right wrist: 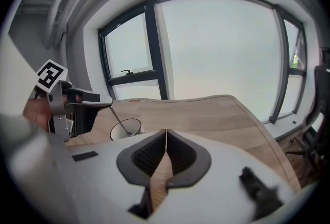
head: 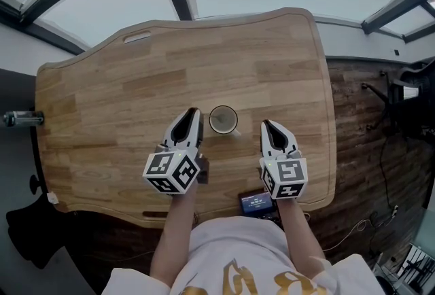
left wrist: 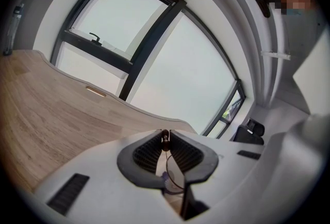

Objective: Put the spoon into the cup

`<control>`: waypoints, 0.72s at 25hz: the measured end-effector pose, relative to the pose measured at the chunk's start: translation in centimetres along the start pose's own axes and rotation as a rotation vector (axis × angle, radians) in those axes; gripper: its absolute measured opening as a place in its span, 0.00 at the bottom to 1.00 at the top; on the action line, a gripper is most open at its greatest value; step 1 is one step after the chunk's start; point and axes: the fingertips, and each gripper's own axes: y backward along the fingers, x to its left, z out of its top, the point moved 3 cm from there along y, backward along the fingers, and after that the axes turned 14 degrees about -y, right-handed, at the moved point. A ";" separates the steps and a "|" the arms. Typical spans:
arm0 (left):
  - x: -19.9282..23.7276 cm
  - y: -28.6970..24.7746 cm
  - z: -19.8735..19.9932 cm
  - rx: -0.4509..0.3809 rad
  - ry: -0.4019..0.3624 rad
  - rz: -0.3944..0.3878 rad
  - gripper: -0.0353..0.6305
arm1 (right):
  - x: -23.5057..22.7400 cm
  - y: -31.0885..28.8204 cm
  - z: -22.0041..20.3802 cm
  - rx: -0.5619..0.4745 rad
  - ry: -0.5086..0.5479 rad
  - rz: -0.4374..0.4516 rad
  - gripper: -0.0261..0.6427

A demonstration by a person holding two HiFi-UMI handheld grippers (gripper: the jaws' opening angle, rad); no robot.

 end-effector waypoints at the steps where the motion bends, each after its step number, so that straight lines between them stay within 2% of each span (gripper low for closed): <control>1: 0.0 -0.1 -0.1 0.002 0.000 -0.001 0.14 | 0.0 -0.1 0.0 0.001 0.000 0.000 0.09; 18: -0.5 -1.1 -1.4 0.033 -0.004 -0.019 0.14 | -0.5 -0.8 -0.4 0.021 -0.003 -0.004 0.09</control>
